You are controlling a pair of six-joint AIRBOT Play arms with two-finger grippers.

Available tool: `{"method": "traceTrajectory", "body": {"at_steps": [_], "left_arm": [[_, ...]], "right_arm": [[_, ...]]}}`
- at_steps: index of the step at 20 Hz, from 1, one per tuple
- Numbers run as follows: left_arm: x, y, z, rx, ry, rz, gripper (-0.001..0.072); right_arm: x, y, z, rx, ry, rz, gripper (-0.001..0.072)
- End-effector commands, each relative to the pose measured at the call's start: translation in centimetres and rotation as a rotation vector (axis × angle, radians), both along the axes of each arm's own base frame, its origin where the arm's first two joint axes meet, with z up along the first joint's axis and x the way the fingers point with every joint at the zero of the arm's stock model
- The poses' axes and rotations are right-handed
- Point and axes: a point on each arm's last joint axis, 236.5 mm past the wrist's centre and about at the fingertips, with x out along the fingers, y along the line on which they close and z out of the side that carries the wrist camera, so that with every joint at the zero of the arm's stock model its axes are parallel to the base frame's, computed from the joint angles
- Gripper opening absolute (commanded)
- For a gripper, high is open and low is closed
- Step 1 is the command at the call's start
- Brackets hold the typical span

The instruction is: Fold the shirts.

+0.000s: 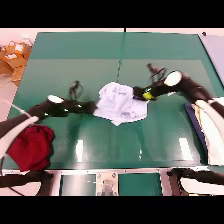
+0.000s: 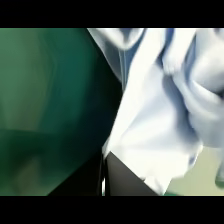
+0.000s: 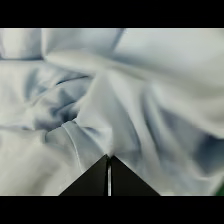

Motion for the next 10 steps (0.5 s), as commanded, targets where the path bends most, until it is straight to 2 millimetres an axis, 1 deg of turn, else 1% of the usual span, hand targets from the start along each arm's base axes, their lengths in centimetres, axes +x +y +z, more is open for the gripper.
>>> {"method": "traceTrajectory", "body": {"at_steps": [1,2,3,5,6,8,10], "left_arm": [[1.7,7.9,3.0,0.081,-0.058,0.092,0.0018],[1.6,9.7,3.5,0.100,-0.058,0.112,0.0018],[1.4,11.4,4.0,0.109,-0.055,0.127,0.0018],[0.9,13.7,4.4,0.118,-0.040,0.149,0.0017],[0.7,14.5,4.4,0.120,-0.030,0.155,0.0018],[0.4,15.5,4.2,0.124,-0.013,0.163,0.0018],[0.4,15.4,4.5,0.118,-0.014,0.157,0.0018]], "right_arm": [[0.8,-7.9,5.2,-0.021,-0.090,-0.145,0.0008],[0.5,-10.3,6.3,-0.034,-0.108,-0.179,0.0009],[0.0,-12.9,6.9,-0.047,-0.104,-0.226,0.0008],[-1.2,-16.9,6.4,-0.076,-0.067,-0.284,0.0008],[-1.7,-18.4,5.8,-0.086,-0.049,-0.311,0.0008],[-2.5,-19.8,4.6,-0.088,-0.022,-0.341,0.0008],[-2.8,-19.9,3.7,-0.088,-0.011,-0.345,0.0008]]}}
